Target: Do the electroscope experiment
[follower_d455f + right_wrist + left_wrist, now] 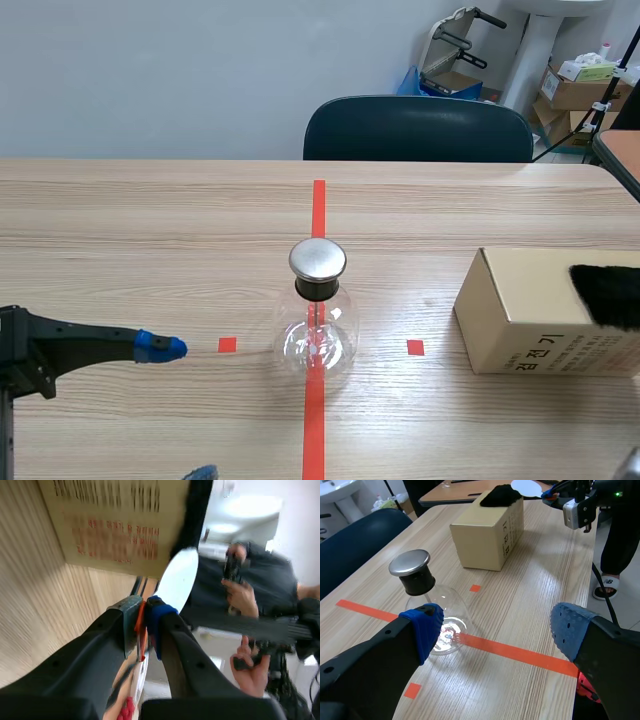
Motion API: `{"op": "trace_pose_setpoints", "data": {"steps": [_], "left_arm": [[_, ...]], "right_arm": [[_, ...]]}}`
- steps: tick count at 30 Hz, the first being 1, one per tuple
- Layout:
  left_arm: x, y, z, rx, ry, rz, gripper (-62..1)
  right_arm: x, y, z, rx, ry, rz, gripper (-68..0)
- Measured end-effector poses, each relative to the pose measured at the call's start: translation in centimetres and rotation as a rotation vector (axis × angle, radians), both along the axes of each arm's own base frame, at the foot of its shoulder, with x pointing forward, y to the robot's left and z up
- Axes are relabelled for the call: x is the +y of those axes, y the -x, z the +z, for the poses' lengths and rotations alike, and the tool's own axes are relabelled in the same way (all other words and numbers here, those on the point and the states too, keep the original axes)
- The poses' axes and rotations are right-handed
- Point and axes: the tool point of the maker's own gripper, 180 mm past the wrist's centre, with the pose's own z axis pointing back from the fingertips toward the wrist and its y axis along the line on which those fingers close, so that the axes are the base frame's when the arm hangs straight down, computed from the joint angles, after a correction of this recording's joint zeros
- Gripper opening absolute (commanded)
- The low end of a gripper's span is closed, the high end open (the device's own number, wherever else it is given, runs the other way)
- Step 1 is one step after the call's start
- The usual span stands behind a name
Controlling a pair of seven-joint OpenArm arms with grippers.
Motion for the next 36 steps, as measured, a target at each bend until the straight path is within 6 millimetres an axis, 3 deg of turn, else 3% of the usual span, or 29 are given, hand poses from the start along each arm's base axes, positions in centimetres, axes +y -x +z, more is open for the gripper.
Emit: {"op": "trace_pose_setpoints", "data": {"steps": [4, 6, 8, 11, 14, 16, 21, 23, 25, 31, 33, 36], "left_arm": [[0.0, 0.0, 0.0, 0.000, 0.000, 0.000, -14.2], [0.0, 0.0, 0.0, 0.000, 0.000, 0.000, -14.2], [0.0, 0.0, 0.0, 0.000, 0.000, 0.000, -14.2], [0.0, 0.0, 0.0, 0.000, 0.000, 0.000, -14.2], [0.0, 0.0, 0.0, 0.000, 0.000, 0.000, -14.2], [0.0, 0.0, 0.0, 0.000, 0.000, 0.000, -14.2], [0.0, 0.0, 0.0, 0.000, 0.000, 0.000, -14.2], [0.0, 0.0, 0.0, 0.000, 0.000, 0.000, -14.2], [0.0, 0.0, 0.0, 0.000, 0.000, 0.000, -14.2], [0.0, 0.0, 0.0, 0.000, 0.000, 0.000, -14.2], [0.0, 0.0, 0.0, 0.000, -0.001, 0.000, -14.2], [0.0, 0.0, 0.0, 0.000, -0.001, 0.000, -14.2]], "right_arm": [[5.3, 0.7, -0.4, 0.030, -0.043, 0.298, -66.7], [6.2, 1.0, -0.5, 0.034, -0.052, 0.345, -66.7], [4.8, 0.6, -0.3, 0.023, -0.042, 0.267, -66.7], [0.5, 0.0, 0.0, 0.000, -0.008, 0.026, -66.7], [-2.0, 0.1, 0.2, -0.008, 0.018, -0.114, -66.7], [-1.8, 0.1, 0.2, -0.008, 0.016, -0.100, -66.7], [4.3, 0.5, -0.2, 0.020, -0.032, 0.256, -66.7], [5.4, 0.8, -0.2, 0.026, -0.044, 0.318, -66.7], [4.9, 0.6, -0.3, 0.023, -0.041, 0.278, -66.7], [-1.6, 0.1, 0.2, -0.009, 0.012, -0.090, -66.7], [-1.5, 0.1, 0.1, -0.007, 0.011, -0.080, -66.7], [1.7, 0.1, 0.0, 0.004, -0.016, 0.098, -66.7]]}}
